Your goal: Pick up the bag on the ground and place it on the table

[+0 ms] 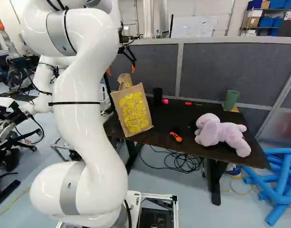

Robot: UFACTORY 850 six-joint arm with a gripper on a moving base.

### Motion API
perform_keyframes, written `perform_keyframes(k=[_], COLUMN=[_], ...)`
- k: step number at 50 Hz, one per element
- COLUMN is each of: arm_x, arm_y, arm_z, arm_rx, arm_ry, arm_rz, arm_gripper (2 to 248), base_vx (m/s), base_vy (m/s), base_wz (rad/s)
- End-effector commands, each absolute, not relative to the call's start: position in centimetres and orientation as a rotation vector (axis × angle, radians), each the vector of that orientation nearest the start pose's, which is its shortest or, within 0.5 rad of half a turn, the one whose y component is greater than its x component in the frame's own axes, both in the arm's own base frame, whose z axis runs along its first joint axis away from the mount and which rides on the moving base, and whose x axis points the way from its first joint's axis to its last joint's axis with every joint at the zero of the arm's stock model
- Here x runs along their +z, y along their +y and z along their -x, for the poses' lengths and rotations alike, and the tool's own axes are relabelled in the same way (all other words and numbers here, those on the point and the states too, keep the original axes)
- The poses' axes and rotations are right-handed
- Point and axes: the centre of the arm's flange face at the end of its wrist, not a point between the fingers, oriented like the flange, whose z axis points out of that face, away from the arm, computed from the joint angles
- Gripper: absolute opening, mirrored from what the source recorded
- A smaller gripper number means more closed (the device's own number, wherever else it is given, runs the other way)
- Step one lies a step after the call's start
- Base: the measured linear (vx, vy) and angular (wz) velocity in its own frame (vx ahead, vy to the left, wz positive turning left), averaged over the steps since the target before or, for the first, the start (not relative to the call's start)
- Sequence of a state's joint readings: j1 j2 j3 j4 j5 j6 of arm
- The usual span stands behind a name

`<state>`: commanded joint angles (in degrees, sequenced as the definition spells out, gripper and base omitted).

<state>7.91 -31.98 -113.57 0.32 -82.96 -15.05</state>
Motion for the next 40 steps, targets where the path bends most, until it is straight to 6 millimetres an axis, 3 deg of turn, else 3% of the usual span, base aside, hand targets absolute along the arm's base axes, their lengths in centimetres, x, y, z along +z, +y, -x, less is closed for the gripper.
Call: perform_keyframes(k=[40], arm_x=[69.09], arm_y=[8.96], arm_z=[-64.15], arm_rx=[0.037], arm_ry=[-0.623], arm_rz=[3.072], arm_gripper=[247], base_vx=[-0.138], base_vy=[0.025], base_wz=[0.008])
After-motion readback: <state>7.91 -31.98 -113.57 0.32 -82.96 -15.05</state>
